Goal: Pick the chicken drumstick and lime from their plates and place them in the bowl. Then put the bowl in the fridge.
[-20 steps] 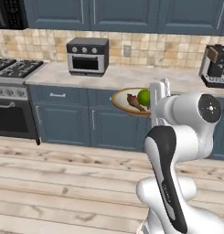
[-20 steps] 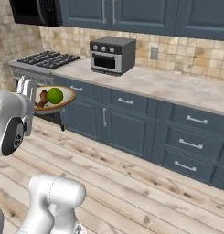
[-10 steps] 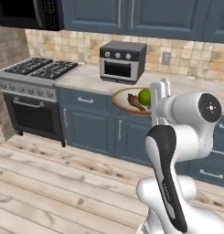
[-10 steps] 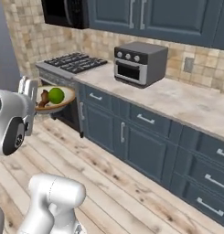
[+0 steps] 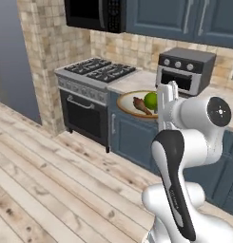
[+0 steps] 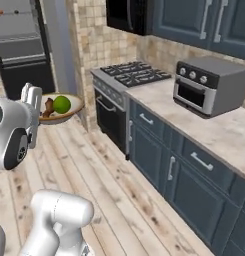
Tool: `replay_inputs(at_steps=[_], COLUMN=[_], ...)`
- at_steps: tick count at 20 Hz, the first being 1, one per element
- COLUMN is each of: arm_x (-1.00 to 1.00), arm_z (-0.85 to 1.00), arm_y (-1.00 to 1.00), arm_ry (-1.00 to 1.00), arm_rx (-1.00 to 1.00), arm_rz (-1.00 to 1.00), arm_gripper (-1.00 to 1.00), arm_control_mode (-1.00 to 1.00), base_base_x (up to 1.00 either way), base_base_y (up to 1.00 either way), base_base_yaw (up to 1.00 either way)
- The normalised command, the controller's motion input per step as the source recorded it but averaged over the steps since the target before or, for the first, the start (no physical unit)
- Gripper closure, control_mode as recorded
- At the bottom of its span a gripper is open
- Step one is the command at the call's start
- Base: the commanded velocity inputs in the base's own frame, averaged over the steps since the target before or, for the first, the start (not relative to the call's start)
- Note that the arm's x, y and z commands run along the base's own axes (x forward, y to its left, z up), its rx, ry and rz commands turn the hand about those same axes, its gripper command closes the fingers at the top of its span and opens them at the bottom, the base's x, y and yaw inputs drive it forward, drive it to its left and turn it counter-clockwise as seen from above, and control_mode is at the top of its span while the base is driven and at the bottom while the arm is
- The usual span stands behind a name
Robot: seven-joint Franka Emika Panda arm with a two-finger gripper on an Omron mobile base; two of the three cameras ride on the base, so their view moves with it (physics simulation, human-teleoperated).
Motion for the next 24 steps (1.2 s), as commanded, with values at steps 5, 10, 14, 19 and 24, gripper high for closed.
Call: replay_inputs(at_steps=[5,10,14,19,24], arm_x=[0.0,0.0,0.0,0.0,0.0], arm_z=[0.0,0.0,0.0,0.0,0.0], arm_y=[0.0,0.0,0.0,0.0,0.0], arm_ry=[0.0,0.0,0.0,0.0,0.0], arm_rx=[0.0,0.0,0.0,0.0,0.0], arm_rz=[0.0,0.0,0.0,0.0,0.0], arm_gripper=[1.0,1.0,1.0,1.0,1.0], arm_control_mode=[1.0,1.0,1.0,1.0,1.0], base_base_x=[0.78,0.8,0.86,0.9,0.92], base_base_y=[0.0,0.0,0.0,-0.01,-0.05], base_base_yaw=[0.47,0.43,0.37,0.3,0.23])
